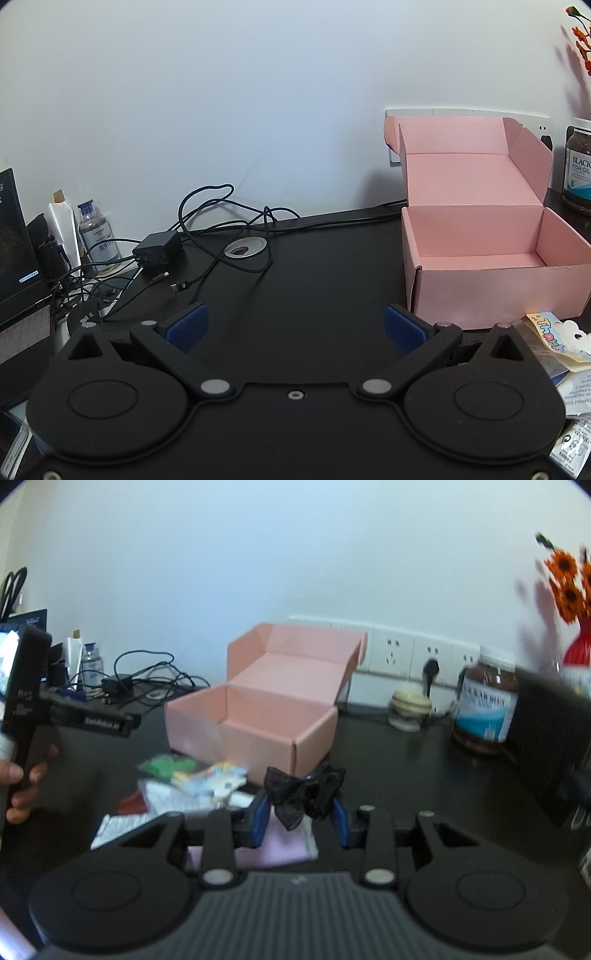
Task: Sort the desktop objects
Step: 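Carry the bow clip in the right gripper over the pink box, then lower the bow clip into the box and open the right gripper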
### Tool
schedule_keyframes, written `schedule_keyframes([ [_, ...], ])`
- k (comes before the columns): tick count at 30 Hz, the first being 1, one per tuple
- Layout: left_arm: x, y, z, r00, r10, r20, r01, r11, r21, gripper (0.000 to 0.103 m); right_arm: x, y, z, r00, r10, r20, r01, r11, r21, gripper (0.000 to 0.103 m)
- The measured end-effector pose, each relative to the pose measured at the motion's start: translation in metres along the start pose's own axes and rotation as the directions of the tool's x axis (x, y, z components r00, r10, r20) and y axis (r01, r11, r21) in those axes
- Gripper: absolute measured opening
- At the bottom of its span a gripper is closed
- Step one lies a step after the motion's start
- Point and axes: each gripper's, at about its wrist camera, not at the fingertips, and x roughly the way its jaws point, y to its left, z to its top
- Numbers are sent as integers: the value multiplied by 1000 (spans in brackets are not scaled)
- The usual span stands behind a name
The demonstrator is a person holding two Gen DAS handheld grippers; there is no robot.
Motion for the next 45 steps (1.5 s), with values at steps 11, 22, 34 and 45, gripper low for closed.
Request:
schedule_keyframes([
  [11,3,4,1,1000,-7,-10,7,1000,-14,103,48,1,58,1000,-8,10,9,999,-51,34],
  [22,4,4,2,1000,-12,-17,12,1000,-14,103,104,1,98,999,20,-46,-21,1000,-11,34],
  [34,5,3,2,1000,-15,-21,15,1000,-12,103,166,23,86,977,18,-211,-23,1000,-21,34],
  [45,5,3,1,1000,-14,-22,14,1000,-11,103,196,32,81,947,-53,-317,41,998,-43,34],
])
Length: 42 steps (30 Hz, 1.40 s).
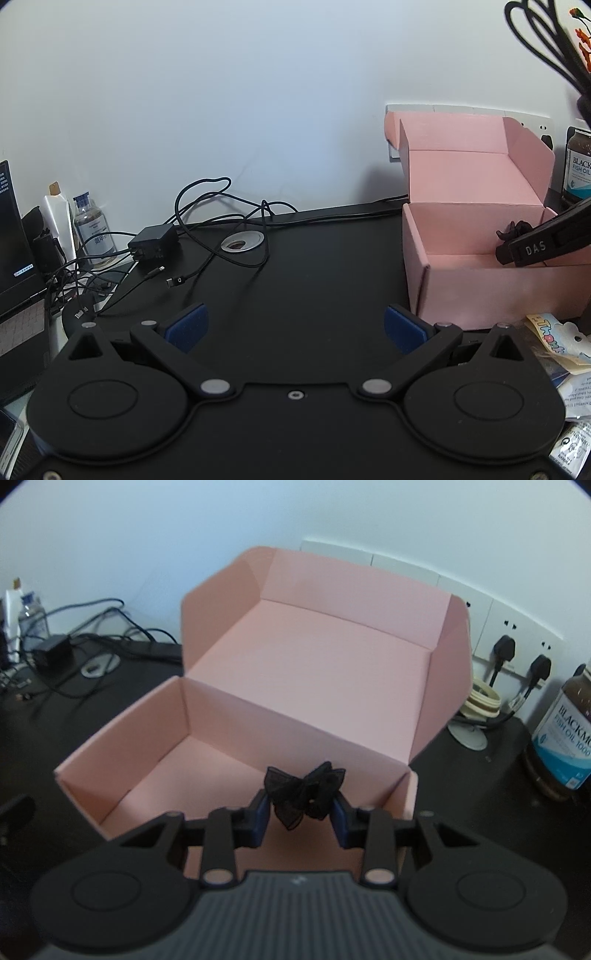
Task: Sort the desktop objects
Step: 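Lower the bow clip into the box and open the right gripper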
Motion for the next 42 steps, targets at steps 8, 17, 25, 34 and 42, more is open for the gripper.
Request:
schedule_keyframes([
  [8,-1,-1,0,1000,2,4,-2,1000,9,103,12,11,5,997,-64,-45,61,996,-68,34],
  [17,-1,-2,0,1000,3,4,-3,1000,10,103,16,11,5,994,-94,-52,89,992,-93,35],
  [25,-2,-2,0,1000,3,2,-3,1000,8,103,18,10,6,994,-93,-48,89,992,-90,35],
  [34,-1,-2,0,1000,0,-1,0,1000,9,103,7,13,10,994,-106,16,108,988,-108,59],
  [42,-1,-1,1,1000,0,-3,0,1000,5,103,-20,12,13,990,-92,108,105,987,-124,74],
])
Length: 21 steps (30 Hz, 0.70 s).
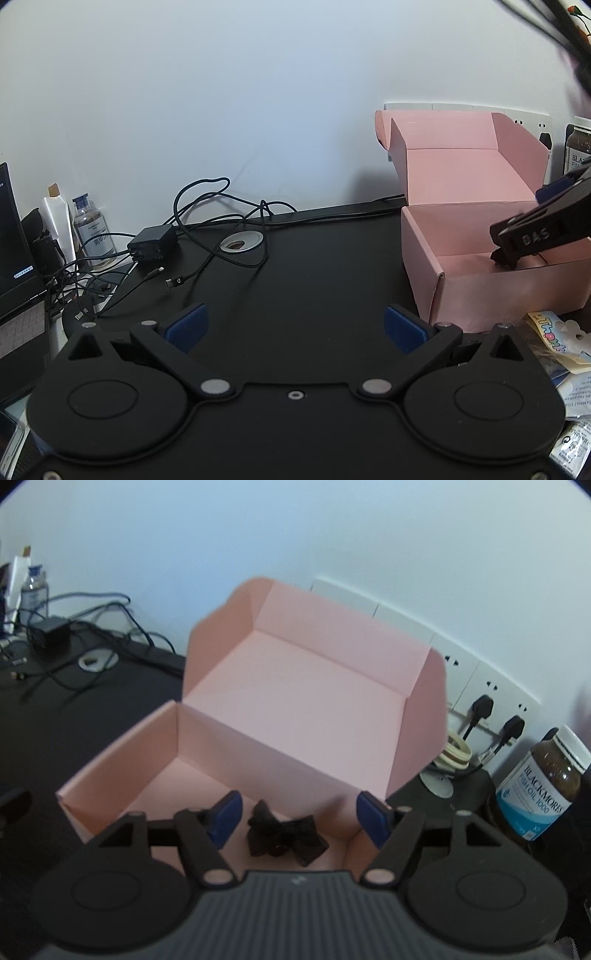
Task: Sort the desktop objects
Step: 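Lower the bow clip into the box and open the right gripper, then withdraw the open right gripper from the pink box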
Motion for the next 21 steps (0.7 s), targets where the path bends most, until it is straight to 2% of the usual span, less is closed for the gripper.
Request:
schedule_keyframes([
  [3,0,1,0,1000,-1,-1,1,1000,-3,103,-16,-7,-4,998,13,57,-15,1000,26,90],
  [8,-1,-1,0,1000,2,5,-2,1000,6,103,-48,-17,-20,987,40,156,-54,995,87,102],
  [15,-1,0,-1,1000,4,7,-4,1000,4,103,-81,-36,-44,972,115,205,-162,960,229,102],
  [21,-2,-1,-1,1000,5,8,-5,1000,5,103,-103,-45,-65,970,80,229,-151,939,310,102],
])
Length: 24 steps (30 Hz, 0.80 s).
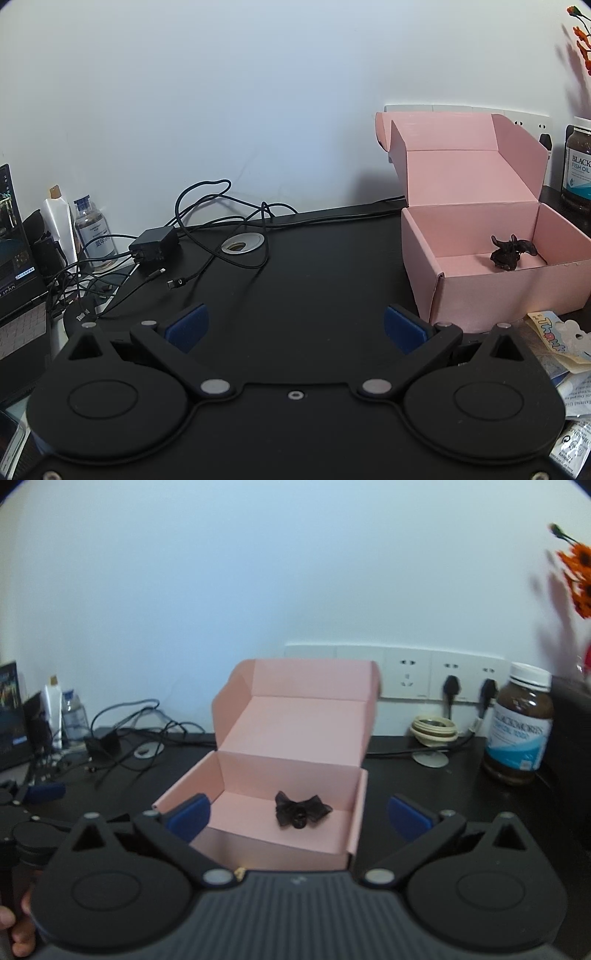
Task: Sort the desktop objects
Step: 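Withdraw the open right gripper from the pink box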
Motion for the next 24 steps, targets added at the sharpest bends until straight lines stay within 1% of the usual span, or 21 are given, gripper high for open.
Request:
schedule_keyframes([
  [3,0,-1,0,1000,1,1,-1,1000,2,103,-12,-6,-10,999,-52,17,52,999,13,102],
  [12,-2,-2,0,1000,7,7,-7,1000,7,103,-35,-16,-48,988,-145,47,144,989,28,102],
  [15,-2,-2,0,1000,10,8,-10,1000,10,103,-37,-19,-54,985,-163,58,161,986,42,102],
  [20,-2,-3,0,1000,12,8,-12,1000,10,103,-34,-20,-59,981,-192,39,190,980,64,102],
  [24,-2,-3,0,1000,11,7,-11,1000,10,103,-34,-20,-61,981,-191,39,188,980,67,102],
])
